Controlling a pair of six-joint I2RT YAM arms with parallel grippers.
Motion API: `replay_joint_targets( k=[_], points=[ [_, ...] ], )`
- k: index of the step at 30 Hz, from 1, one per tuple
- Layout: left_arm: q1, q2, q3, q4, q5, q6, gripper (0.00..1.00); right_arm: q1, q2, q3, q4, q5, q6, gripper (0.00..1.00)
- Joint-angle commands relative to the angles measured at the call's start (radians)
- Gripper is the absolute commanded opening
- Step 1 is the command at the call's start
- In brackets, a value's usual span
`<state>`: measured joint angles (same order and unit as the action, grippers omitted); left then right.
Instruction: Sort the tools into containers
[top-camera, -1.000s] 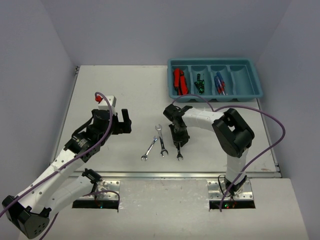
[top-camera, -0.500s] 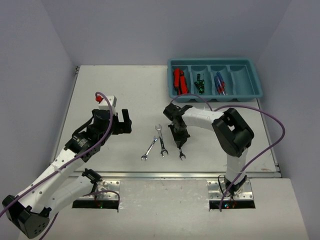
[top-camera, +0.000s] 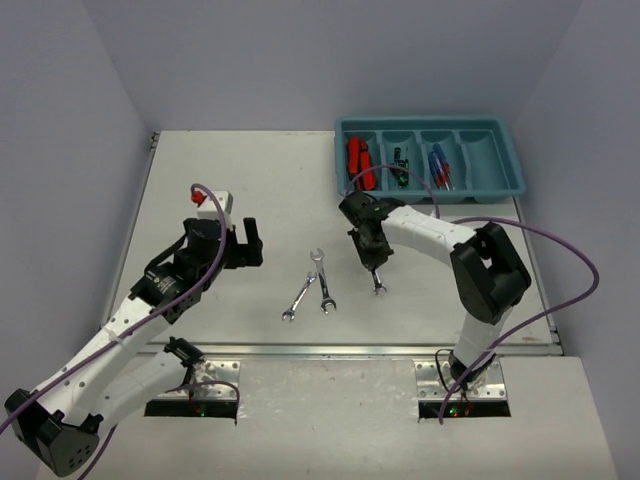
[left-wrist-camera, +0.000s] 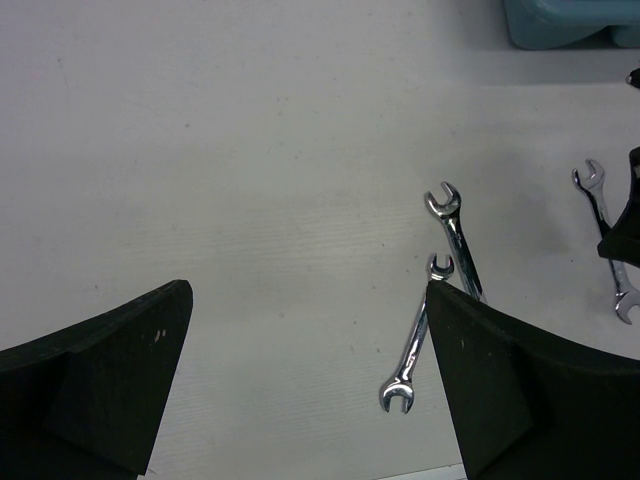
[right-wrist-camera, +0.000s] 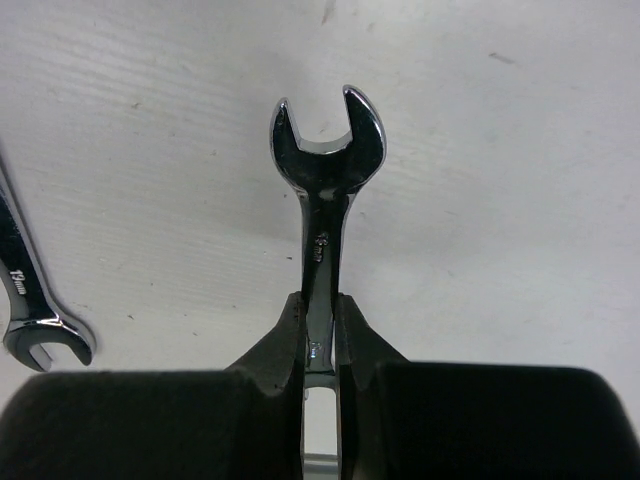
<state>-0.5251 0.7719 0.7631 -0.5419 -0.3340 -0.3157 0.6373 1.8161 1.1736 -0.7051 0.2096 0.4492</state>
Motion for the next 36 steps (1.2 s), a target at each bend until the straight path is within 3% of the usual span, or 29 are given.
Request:
replay_joint_targets(
  k=[1,13,20,28,31,36],
  points=[
    [-0.003,-0.009,0.004,0.041,-0.024,0.005,1.00,-0.060,-0.105,0.103,-0.039,0.074,-0.071,0.00],
    [-0.004,-0.020,0.002,0.040,-0.014,0.001,1.00,-0.389,-0.095,0.400,-0.093,0.213,-0.291,0.00],
    [-0.012,-0.033,0.001,0.048,0.018,0.004,1.00,-0.526,0.172,0.763,-0.088,0.392,-0.441,0.00],
    [-0.036,-0.046,-0.004,0.046,0.007,0.000,1.00,-0.606,0.377,0.971,0.086,0.550,-0.604,0.00],
    [-0.037,-0.040,-0.006,0.049,0.014,0.000,1.00,-0.620,0.403,0.959,0.174,0.595,-0.616,0.00],
    [-0.038,-0.017,-0.005,0.049,0.027,0.001,1.00,-0.617,0.383,0.780,0.499,0.646,-0.715,0.00]
  ],
)
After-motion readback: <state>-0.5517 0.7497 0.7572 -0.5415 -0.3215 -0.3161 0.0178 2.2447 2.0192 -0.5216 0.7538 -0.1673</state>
